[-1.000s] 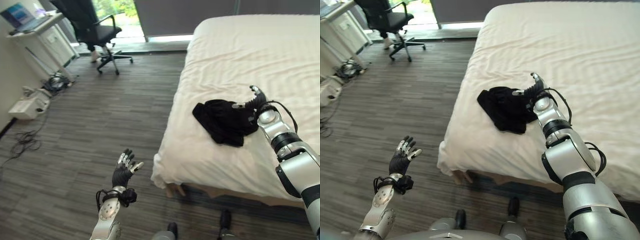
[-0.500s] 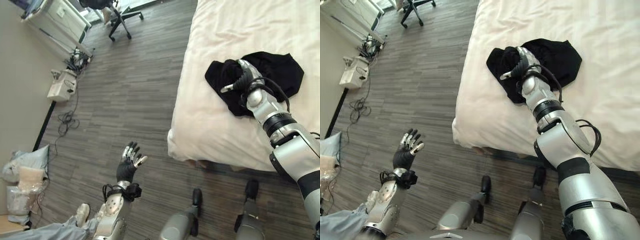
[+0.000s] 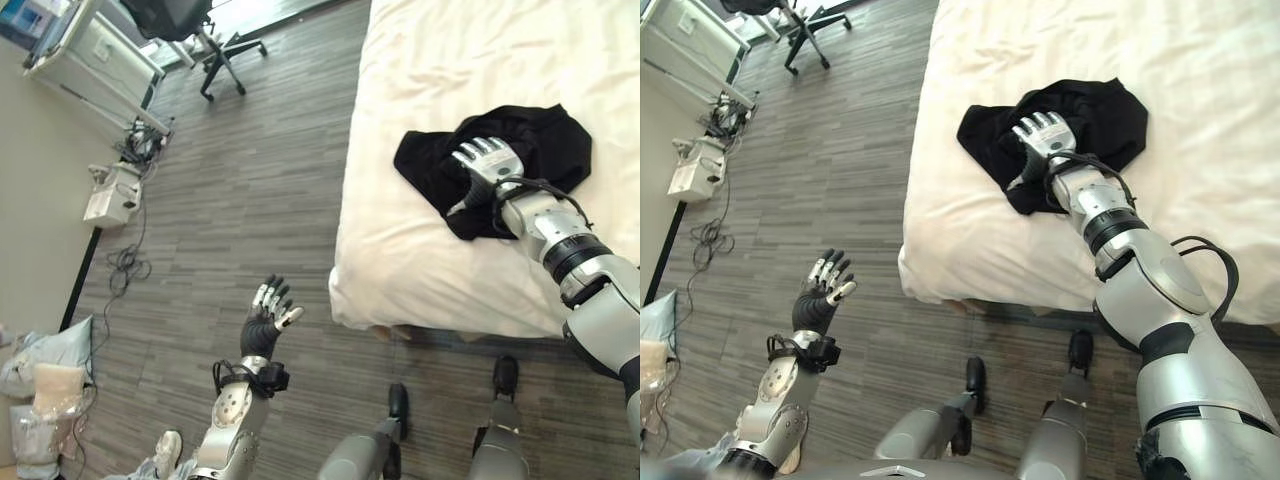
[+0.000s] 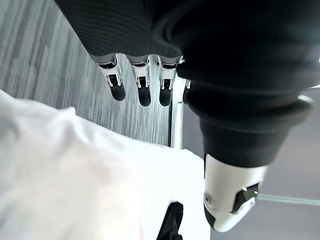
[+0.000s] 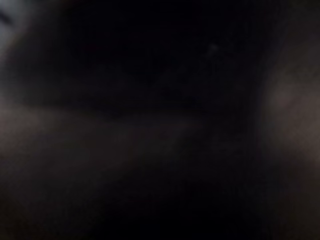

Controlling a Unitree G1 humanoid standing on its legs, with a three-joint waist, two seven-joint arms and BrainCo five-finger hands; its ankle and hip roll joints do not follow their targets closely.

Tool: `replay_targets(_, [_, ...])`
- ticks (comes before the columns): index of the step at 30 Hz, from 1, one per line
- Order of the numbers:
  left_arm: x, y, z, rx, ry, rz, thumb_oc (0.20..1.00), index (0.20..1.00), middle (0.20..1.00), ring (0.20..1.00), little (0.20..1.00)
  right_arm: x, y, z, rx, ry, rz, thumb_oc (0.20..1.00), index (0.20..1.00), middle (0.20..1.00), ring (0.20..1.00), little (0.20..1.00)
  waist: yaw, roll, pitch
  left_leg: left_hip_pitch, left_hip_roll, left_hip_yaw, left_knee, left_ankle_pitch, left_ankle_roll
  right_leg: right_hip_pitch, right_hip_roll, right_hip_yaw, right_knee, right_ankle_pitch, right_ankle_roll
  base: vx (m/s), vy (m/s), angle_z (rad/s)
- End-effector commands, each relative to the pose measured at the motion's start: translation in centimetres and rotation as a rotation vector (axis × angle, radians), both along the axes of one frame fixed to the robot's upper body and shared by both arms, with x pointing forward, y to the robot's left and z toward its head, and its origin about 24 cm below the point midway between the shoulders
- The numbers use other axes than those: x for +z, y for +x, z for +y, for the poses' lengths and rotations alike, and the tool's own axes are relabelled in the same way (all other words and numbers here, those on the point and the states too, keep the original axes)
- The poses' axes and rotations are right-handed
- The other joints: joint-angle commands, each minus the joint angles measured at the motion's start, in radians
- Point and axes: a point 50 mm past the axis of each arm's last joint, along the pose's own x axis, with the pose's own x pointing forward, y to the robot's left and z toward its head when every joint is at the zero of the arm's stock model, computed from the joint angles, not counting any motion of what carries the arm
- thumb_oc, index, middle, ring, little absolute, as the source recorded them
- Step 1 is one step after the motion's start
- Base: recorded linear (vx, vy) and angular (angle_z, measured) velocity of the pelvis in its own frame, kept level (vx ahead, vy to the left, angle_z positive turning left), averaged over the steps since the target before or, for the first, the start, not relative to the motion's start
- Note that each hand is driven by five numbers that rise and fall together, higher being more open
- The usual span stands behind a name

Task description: Pick up bed clothes into laundry basket.

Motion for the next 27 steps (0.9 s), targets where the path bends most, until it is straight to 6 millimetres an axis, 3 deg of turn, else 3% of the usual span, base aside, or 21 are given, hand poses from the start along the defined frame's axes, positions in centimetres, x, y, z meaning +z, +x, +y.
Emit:
replay_targets(1, [2.6,0.9,-0.9,-0.023,-0.027,-0.144,1.0,1.0,1.0,1.0,1.0,-2.7,-0.8,-3.9,-0.155,-0.144,0.141,0.2,0.2,0.2,0.2,0.2,-0.031,0.006,0.031,-0.064,0.021,-0.011,0.004,0.124,-0.042,0.128,-0.005,0.063,0.015,-0.165,0.012,0.01,0.045,0.01])
replay_targets(2, [2.6,0.9,-0.9,-0.023,-0.026,-0.144,1.0,1.0,1.0,1.0,1.0,-2.7,-0.8,-3.9,-0.155,-0.143,0.141,0.2,0.2,0.2,0.2,0.2,-0.031,0.005,0.032,-0.064,0.021,-0.011,0.004,0.124,-0.042,0.129,-0.005,0.063,0.015,-0.165,0.012,0.0,0.0,0.0])
replay_targets(6, [2.4,1.3,-1.4,-0.029,-0.033,-0.14,1.0,1.0,1.0,1.0,1.0,-7.1,-1.7,-2.6,-0.132,0.011,0.244,0.2,0.2,0.2,0.2,0.2,-0.053,0.008,0.036,-0.042,0.015,-0.006,0.004,0.115,-0.036,0.15,-0.016,0.061,0.015,-0.162,0.014,0.01,0.032,0.0])
replay_targets(11, [2.2,1.4,-1.5,-0.016,-0.032,-0.129,1.0,1.0,1.0,1.0,1.0,-9.5,-2.5,-1.1,-0.071,0.031,0.309,0.2,0.2,0.2,0.2,0.2,-0.071,0.001,0.039,-0.023,0.01,-0.002,0.004,0.105,-0.031,0.168,-0.022,0.06,0.015,-0.164,0.015,0.01,0.017,-0.03])
replay_targets(17, [2.6,1.7,-1.5,-0.014,0.007,-0.149,1.0,1.0,1.0,1.0,1.0,-9.8,-2.9,-1.6,-0.054,0.033,0.32,0.2,0.2,0.2,0.2,0.2,-0.095,-0.019,0.036,0.005,0.005,-0.001,0.004,0.092,-0.023,0.196,-0.029,0.059,0.015,-0.164,0.018,0.0,0.019,-0.02])
replay_targets(18, [2.6,1.7,-1.3,-0.007,0.009,-0.15,1.0,1.0,1.0,1.0,1.0,-8.6,-2.8,-2.3,-0.102,0.263,0.278,0.2,0.2,0.2,0.2,0.2,-0.103,-0.029,0.032,0.014,0.008,0.002,0.004,0.088,-0.019,0.209,-0.027,0.055,0.015,-0.164,0.017,0.0,0.0,0.0])
replay_targets(19, [2.6,1.7,-1.3,-0.009,0.01,-0.149,1.0,1.0,1.0,1.0,1.0,-8.6,-2.8,-2.4,-0.104,0.266,0.278,0.2,0.2,0.2,0.2,0.2,-0.103,-0.03,0.032,0.016,0.008,0.002,0.004,0.088,-0.019,0.211,-0.028,0.055,0.015,-0.165,0.017,0.0,0.0,0.0])
replay_targets(20, [2.5,1.8,-1.1,0.005,0.006,-0.137,1.0,1.0,1.0,1.0,1.0,-7.3,-2.5,-3.9,-0.217,0.751,0.178,0.2,0.2,0.2,0.2,0.2,-0.106,-0.041,0.027,0.033,0.008,-0.001,0.004,0.082,-0.013,0.233,-0.025,0.048,0.015,-0.165,0.017,0.0,0.0,0.0])
replay_targets(21, [2.5,1.8,-1.1,0.005,0.006,-0.138,1.0,1.0,1.0,1.0,1.0,-7.3,-2.5,-3.9,-0.217,0.751,0.178,0.2,0.2,0.2,0.2,0.2,-0.104,-0.042,0.025,0.03,0.008,0.0,0.004,0.083,-0.013,0.229,-0.025,0.049,0.015,-0.163,0.017,0.0,0.0,0.0])
replay_targets(22, [2.1,1.8,-0.9,0.014,0.001,-0.117,1.0,1.0,1.0,1.0,1.0,-7.0,-2.6,-4.9,-0.272,1.097,0.108,0.2,0.2,0.2,0.2,0.2,-0.107,-0.049,0.021,0.041,0.01,0.001,0.004,0.08,-0.01,0.24,-0.025,0.047,0.015,-0.165,0.017,0.01,0.002,0.07])
replay_targets(23, [1.7,1.7,-0.7,0.022,0.001,-0.093,1.0,1.0,1.0,1.0,1.0,-6.8,-2.7,-5.3,-0.275,1.278,0.099,0.2,0.2,0.2,0.2,0.2,-0.11,-0.058,0.018,0.052,0.011,0.003,0.004,0.076,-0.007,0.252,-0.023,0.045,0.015,-0.164,0.017,0.05,0.012,0.16])
replay_targets(24, [1.4,1.7,-0.2,0.04,0.017,-0.071,1.0,1.0,1.0,1.0,1.0,-5.8,-3.1,-6.4,-0.246,1.641,-0.026,0.2,0.2,0.2,0.2,0.2,-0.124,-0.08,0.013,0.075,0.015,0.01,0.004,0.064,-0.001,0.271,-0.019,0.047,0.015,-0.164,0.017,0.05,0.009,0.15])
replay_targets(25, [1.4,1.7,-0.2,0.039,0.017,-0.071,1.0,1.0,1.0,1.0,1.0,-5.8,-3.1,-6.4,-0.247,1.643,-0.026,0.2,0.2,0.2,0.2,0.2,-0.123,-0.081,0.013,0.077,0.015,0.01,0.004,0.064,-0.001,0.273,-0.019,0.047,0.015,-0.164,0.017,0.04,0.016,0.06])
replay_targets(27, [1.0,1.6,0.4,0.05,0.033,-0.052,1.0,1.0,1.0,1.0,1.0,-5.5,-3.6,-7.5,-0.227,1.843,-0.107,0.2,0.2,0.2,0.2,0.2,-0.137,-0.104,0.005,0.097,0.018,0.016,0.004,0.053,0.004,0.286,-0.013,0.05,0.023,-0.17,0.015,0.04,0.019,-0.08])
